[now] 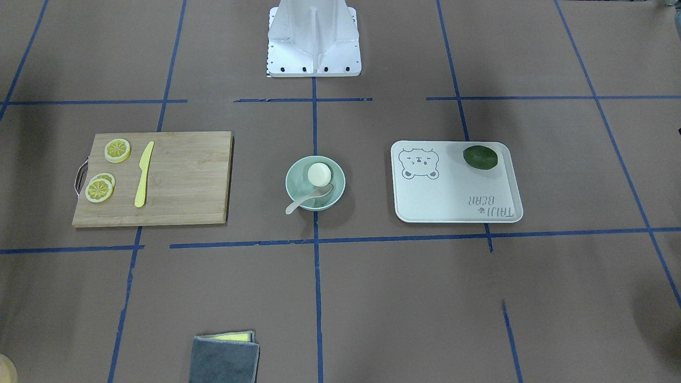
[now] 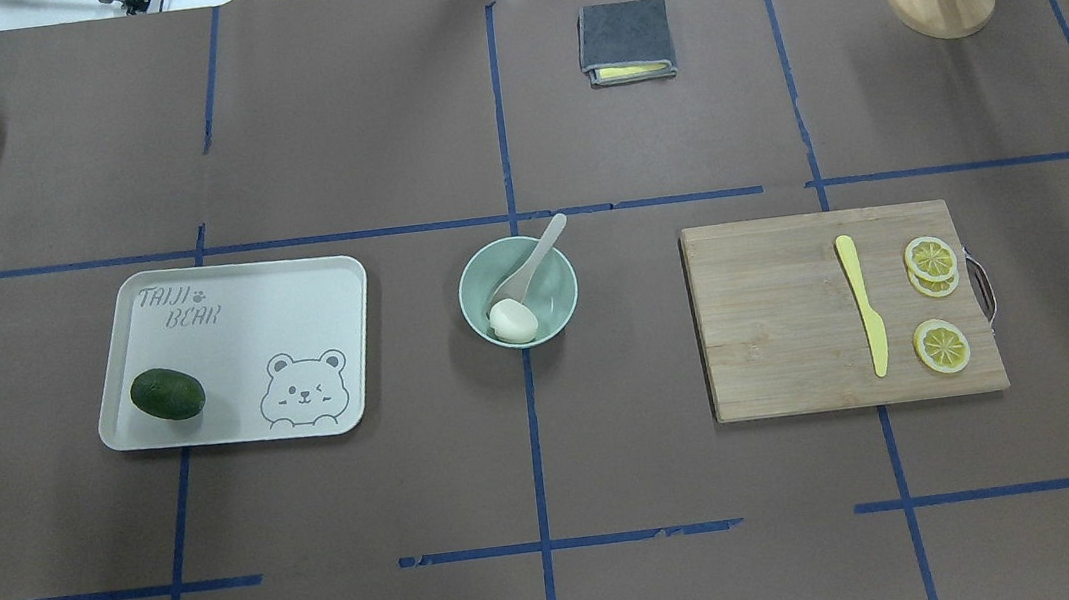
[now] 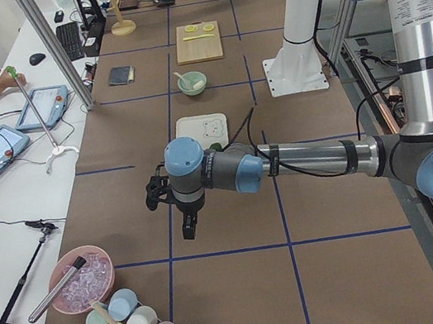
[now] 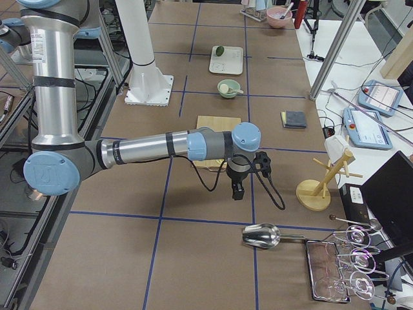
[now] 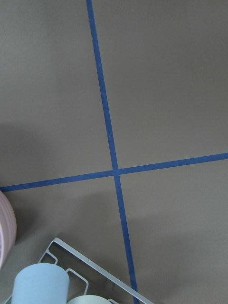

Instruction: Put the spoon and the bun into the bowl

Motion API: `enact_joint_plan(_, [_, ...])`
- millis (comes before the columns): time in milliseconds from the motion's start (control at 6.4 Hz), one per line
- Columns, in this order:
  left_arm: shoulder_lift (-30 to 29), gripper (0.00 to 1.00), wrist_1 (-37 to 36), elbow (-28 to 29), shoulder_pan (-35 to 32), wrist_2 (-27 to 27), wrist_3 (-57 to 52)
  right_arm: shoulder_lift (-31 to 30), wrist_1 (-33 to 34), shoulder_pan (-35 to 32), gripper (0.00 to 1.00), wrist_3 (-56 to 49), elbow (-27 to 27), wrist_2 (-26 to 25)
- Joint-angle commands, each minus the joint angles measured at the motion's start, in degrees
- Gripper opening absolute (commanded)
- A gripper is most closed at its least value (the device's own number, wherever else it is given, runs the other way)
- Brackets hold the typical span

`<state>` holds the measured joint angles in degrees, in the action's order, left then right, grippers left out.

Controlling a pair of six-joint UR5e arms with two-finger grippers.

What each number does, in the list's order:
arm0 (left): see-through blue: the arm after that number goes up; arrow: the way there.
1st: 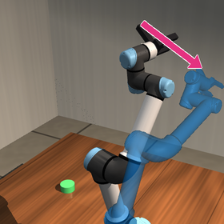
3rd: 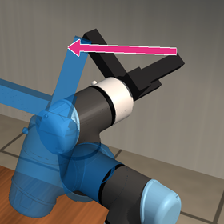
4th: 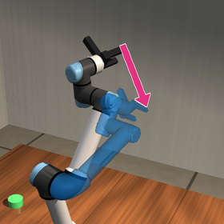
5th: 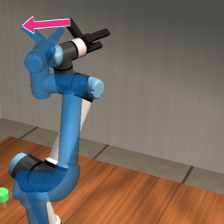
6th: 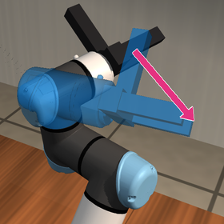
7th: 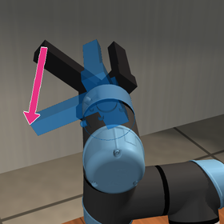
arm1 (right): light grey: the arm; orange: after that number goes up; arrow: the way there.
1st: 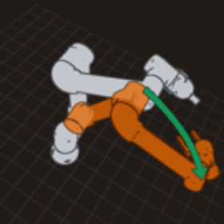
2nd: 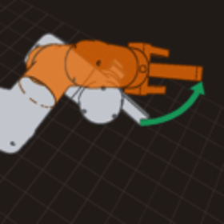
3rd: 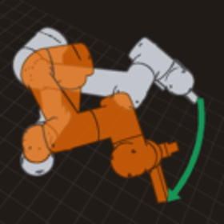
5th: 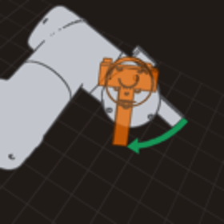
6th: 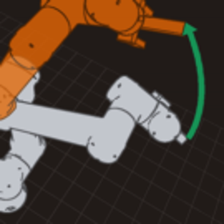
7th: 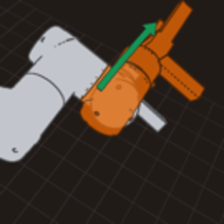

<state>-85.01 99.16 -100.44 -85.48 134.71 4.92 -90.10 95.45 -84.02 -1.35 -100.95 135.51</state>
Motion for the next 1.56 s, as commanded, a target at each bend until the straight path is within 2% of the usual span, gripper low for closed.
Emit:
enact_joint_plan(0, [-0.1,1.00,0.0,0.3,0.5,1.8,0.0,0.2,0.0,0.0,1.00,0.1,0.1,0.0])
enact_joint_plan(625, [-0.2,1.00,-0.1,-0.2,3.1,2.0,0.1,0.2,0.2,0.0,1.00,0.1,0.4,0.2])
enact_joint_plan(1094, [0.0,1.00,-0.3,2.5,3.0,1.9,0.0,1.1,0.3,0.0,1.00,0.2,2.4,0.4])
enact_joint_plan(1406, [-0.8,1.00,-9.7,1.4,2.2,1.4,-1.3,1.2,0.4,0.0,1.00,0.2,2.4,0.5])
